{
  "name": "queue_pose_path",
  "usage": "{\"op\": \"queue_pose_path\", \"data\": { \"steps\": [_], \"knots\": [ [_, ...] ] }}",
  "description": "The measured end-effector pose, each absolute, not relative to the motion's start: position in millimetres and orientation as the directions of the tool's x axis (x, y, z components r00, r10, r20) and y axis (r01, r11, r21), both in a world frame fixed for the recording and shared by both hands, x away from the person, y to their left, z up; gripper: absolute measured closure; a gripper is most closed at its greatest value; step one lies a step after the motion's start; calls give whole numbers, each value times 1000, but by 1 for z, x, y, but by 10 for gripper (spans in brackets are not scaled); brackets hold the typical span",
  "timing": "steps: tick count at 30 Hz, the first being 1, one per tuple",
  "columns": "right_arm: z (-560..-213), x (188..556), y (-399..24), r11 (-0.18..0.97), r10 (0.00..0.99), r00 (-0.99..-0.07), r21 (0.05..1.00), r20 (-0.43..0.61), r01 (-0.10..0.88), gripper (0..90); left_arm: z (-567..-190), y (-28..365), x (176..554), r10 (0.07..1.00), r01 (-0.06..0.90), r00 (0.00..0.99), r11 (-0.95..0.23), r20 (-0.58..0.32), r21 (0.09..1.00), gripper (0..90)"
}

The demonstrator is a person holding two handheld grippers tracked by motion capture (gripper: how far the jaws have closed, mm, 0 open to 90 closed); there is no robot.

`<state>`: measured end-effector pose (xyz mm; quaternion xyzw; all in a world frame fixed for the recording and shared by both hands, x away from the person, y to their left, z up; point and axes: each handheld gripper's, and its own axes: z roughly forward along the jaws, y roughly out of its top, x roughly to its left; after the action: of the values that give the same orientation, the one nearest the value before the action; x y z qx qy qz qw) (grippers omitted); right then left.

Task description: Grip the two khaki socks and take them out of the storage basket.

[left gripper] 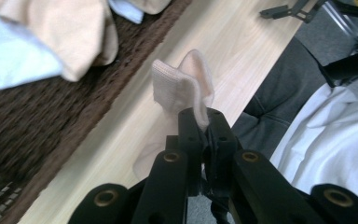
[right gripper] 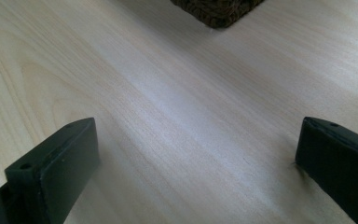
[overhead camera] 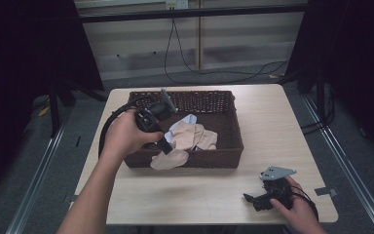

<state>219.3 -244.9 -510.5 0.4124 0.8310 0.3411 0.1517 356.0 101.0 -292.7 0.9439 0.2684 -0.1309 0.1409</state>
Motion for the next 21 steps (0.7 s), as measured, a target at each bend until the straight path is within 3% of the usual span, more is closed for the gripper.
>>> {"op": "queue_pose_path", "data": {
  "steps": [21],
  "knots": [
    [-510, 219, -245, 428, 789, -614, 689, 30, 585, 0, -363, 91, 349, 487, 552, 811, -820, -324, 150, 864]
  ]
}}
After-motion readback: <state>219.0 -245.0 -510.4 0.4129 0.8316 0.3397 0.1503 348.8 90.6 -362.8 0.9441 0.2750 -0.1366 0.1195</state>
